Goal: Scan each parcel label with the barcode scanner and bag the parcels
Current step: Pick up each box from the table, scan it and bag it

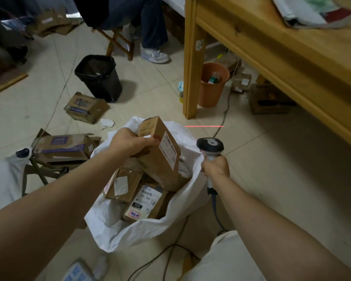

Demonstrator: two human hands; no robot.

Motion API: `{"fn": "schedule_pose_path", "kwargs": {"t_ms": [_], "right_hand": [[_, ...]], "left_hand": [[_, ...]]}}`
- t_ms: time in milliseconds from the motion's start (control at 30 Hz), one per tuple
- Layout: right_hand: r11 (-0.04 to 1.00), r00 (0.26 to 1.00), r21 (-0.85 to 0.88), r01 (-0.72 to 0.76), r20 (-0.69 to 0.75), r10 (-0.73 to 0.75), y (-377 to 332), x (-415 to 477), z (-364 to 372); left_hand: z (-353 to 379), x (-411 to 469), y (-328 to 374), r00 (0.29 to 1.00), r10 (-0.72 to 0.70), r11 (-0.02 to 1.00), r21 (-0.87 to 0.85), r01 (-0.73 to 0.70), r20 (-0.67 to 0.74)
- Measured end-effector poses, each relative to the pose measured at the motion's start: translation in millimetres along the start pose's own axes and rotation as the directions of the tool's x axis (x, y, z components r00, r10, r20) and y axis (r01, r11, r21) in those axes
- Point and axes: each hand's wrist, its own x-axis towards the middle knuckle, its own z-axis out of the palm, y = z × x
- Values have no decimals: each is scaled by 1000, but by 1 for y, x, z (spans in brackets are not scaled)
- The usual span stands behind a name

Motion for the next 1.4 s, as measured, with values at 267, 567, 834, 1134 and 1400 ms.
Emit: {"fn": "schedule_pose_path", "kwargs": {"t_ms": [267,567,834,1134,1400], "right_hand": [[913,997,408,-13,72,-18,-20,-34,-30],[903,1000,430,-3,24,-8,-7,-40,-38],[876,999,482,-28,28,17,2,-35,-58],[916,999,400,-27,-10,34,16,-39,-61],[959,999,283,-12,48,-1,8,-49,-51]], "left_hand": [[-10,-15,24,990,111,977,175,-125,89],[75,-23,-7,967,124,960,219,-173,222],[59,-20,-26,950,138,929,295,-222,280],[96,-13,-30,904,162,842,422,-336,396],[95,1,-56,889,100,775,526,-351,446]]}}
